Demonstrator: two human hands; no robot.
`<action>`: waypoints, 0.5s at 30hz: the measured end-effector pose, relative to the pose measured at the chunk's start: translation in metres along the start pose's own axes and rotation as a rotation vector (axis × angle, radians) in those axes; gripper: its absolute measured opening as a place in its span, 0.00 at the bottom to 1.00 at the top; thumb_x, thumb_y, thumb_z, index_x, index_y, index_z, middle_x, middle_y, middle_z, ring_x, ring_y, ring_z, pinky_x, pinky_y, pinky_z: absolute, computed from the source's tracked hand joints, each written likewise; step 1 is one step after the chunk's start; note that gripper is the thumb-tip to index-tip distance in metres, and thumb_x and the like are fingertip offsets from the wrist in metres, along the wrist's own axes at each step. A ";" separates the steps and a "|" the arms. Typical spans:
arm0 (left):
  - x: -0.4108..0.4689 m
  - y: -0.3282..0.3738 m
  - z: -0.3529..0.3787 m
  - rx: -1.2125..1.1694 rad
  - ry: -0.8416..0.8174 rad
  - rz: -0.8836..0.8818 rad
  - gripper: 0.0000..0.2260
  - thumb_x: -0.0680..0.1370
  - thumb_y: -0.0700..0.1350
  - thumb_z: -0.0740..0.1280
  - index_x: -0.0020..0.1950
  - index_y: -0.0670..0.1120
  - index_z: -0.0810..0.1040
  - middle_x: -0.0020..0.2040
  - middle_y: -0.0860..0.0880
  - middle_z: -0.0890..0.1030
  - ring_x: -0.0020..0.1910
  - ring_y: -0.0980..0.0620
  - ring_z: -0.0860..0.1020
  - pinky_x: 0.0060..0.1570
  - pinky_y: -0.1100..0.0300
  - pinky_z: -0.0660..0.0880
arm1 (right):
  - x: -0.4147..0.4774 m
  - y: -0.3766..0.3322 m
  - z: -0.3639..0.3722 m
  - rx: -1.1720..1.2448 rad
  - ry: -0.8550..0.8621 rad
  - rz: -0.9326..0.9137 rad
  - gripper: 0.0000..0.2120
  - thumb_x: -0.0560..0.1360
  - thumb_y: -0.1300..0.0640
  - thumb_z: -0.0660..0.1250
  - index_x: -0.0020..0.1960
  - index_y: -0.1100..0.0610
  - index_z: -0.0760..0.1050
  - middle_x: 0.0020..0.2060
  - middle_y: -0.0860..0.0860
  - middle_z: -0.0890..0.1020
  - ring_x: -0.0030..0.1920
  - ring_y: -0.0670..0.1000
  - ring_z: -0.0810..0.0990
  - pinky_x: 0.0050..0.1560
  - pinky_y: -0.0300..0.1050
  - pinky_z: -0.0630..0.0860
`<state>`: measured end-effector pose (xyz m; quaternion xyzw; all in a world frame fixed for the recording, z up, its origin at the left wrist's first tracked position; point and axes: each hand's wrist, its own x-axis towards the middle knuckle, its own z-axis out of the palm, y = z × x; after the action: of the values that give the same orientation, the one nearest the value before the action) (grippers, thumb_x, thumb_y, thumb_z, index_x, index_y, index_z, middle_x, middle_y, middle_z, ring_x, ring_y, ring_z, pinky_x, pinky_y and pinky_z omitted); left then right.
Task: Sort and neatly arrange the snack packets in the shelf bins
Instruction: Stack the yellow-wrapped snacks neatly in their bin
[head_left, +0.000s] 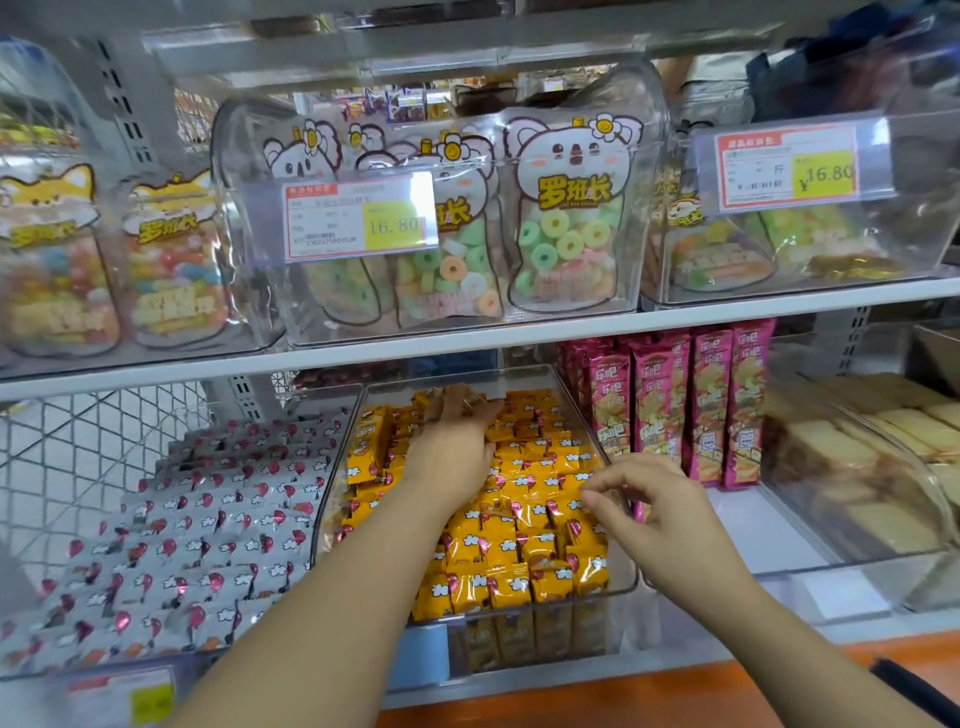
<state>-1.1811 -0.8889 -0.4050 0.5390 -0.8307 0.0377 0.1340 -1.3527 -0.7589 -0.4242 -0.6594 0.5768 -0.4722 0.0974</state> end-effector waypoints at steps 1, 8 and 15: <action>0.004 0.001 0.003 0.012 -0.030 -0.004 0.23 0.80 0.49 0.61 0.74 0.58 0.60 0.76 0.47 0.54 0.75 0.40 0.54 0.65 0.46 0.69 | 0.000 0.000 0.000 0.003 0.000 0.000 0.11 0.72 0.58 0.71 0.36 0.42 0.77 0.39 0.34 0.78 0.51 0.38 0.71 0.51 0.36 0.67; 0.010 0.003 0.006 -0.069 0.064 0.034 0.21 0.78 0.42 0.64 0.70 0.53 0.68 0.71 0.47 0.65 0.71 0.44 0.63 0.64 0.52 0.71 | -0.003 0.000 -0.004 0.007 -0.039 0.011 0.10 0.72 0.57 0.71 0.37 0.43 0.77 0.37 0.40 0.79 0.55 0.35 0.68 0.53 0.28 0.62; -0.057 0.018 -0.019 -0.258 0.150 0.142 0.20 0.79 0.46 0.63 0.70 0.57 0.67 0.69 0.55 0.67 0.70 0.54 0.61 0.68 0.61 0.61 | -0.004 -0.002 -0.001 0.005 0.005 0.006 0.10 0.72 0.57 0.70 0.39 0.42 0.77 0.46 0.38 0.78 0.60 0.34 0.65 0.55 0.28 0.61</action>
<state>-1.1720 -0.8267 -0.4003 0.4530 -0.8523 -0.0197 0.2607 -1.3512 -0.7545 -0.4243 -0.6562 0.5780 -0.4749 0.0990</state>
